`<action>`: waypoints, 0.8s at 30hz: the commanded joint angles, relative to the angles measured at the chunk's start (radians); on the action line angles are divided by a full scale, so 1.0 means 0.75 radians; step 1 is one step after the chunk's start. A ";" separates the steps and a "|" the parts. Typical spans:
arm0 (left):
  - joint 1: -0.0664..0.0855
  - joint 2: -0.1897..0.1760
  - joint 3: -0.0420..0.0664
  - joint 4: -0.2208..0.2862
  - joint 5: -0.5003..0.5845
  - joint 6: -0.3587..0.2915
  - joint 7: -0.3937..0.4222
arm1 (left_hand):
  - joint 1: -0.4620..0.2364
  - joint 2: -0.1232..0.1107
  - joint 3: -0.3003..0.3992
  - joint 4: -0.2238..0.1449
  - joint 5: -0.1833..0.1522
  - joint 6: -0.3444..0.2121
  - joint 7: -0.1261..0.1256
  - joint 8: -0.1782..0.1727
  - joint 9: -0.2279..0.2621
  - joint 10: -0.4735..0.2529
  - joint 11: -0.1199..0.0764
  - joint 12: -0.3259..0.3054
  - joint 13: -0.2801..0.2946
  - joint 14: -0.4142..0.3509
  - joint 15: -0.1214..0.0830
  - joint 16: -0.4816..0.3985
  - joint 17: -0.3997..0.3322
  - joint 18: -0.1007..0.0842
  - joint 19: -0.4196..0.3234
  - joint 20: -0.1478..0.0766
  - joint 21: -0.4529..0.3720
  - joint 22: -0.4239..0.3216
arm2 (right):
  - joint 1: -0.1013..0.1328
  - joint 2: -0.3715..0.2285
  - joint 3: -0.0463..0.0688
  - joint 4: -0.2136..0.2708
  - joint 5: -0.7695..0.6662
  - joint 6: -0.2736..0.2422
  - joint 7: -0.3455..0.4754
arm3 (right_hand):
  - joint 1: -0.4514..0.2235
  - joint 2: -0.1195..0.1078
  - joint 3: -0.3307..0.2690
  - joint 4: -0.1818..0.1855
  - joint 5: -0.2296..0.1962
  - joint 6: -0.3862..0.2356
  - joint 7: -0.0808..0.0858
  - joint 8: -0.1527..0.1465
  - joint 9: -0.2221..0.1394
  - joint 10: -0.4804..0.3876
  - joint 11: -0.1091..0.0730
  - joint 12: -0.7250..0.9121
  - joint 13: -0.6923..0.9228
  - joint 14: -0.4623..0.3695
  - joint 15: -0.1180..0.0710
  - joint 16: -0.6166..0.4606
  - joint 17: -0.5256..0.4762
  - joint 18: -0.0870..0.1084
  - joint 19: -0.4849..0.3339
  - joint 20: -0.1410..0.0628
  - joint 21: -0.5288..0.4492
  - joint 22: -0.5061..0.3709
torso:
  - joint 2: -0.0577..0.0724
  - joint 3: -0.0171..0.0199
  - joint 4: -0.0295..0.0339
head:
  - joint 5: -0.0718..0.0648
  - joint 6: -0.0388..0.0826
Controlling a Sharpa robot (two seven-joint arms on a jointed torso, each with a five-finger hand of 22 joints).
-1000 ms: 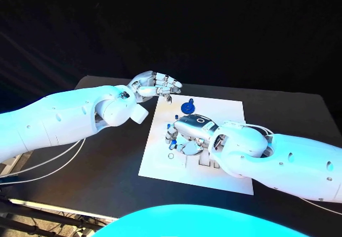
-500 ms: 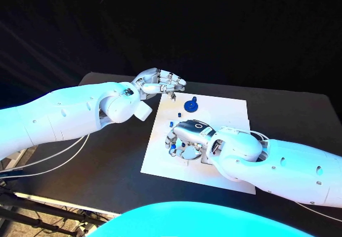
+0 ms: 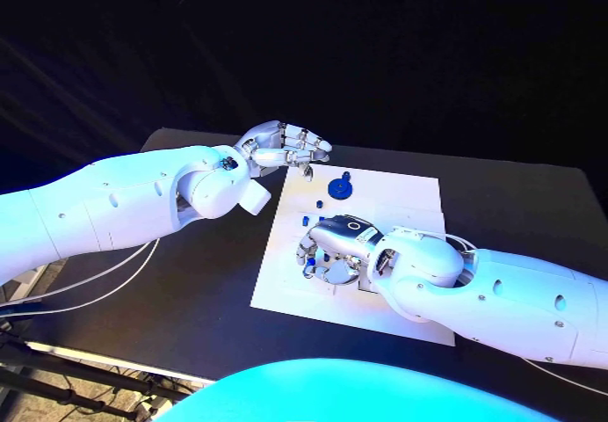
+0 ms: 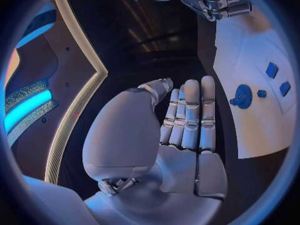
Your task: Assemble the parts on the task board
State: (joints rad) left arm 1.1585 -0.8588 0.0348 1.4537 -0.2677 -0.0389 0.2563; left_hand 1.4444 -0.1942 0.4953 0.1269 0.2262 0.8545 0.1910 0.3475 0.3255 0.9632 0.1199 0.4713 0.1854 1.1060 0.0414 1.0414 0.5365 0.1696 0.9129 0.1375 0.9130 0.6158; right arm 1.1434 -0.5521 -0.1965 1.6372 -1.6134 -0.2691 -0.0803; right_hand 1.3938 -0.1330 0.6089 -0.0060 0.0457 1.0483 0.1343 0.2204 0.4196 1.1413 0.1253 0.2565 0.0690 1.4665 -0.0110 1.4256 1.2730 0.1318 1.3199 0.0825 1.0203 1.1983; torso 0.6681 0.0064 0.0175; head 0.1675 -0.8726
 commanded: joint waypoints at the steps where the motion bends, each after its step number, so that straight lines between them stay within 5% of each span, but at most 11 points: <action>1: 0.001 0.002 0.001 0.002 0.002 0.021 0.010 | -0.005 0.008 -0.001 0.004 0.005 -0.007 -0.003 -0.002 -0.002 -0.010 0.000 0.003 0.001 -0.001 0.003 0.006 0.002 0.019 0.008 0.003 -0.008 -0.002 | -0.002 0.003 -0.002 -0.008 -0.016 0.035 0.010 | 0.035 0.018 0.062 -0.070 0.004 0.008 0.004 0.003 0.002 0.098 -0.085 0.011 0.040 0.058 -0.011 0.006 0.000 -0.019 -0.004 -0.003 -0.005 -0.001 | -0.001 -0.0016 -0.0004 | 0.000 0.000; 24: 0.001 0.000 0.001 0.001 0.002 0.023 0.008 | -0.005 0.008 -0.001 0.004 0.005 -0.007 -0.003 -0.002 -0.002 -0.010 0.000 0.003 0.001 -0.001 0.003 0.006 0.002 0.019 0.008 0.003 -0.008 -0.002 | -0.024 0.020 -0.012 -0.043 -0.032 0.061 -0.012 | 0.034 0.019 0.064 -0.072 0.004 0.007 0.006 0.002 0.002 0.098 -0.084 0.009 0.040 0.058 -0.010 0.005 -0.002 -0.019 -0.007 -0.003 -0.008 -0.001 | 0.000 -0.0003 -0.0007 | 0.002 0.000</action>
State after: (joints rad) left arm 1.1585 -0.8601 0.0348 1.4532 -0.2677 -0.0377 0.2559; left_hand 1.4444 -0.1942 0.4954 0.1268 0.2262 0.8545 0.1910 0.3475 0.3254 0.9632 0.1199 0.4713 0.1851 1.1060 0.0413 1.0414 0.5363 0.1696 0.9129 0.1375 0.9130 0.6151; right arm 1.1304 -0.5380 -0.2009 1.6093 -1.6208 -0.2562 -0.0820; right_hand 1.3938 -0.1330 0.6090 -0.0061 0.0465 1.0483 0.1342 0.2204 0.4202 1.1449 0.1290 0.2566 0.0691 1.4665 -0.0110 1.4255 1.2715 0.1317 1.3199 0.0825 1.0171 1.1969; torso 0.6677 0.0060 0.0172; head 0.1696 -0.8727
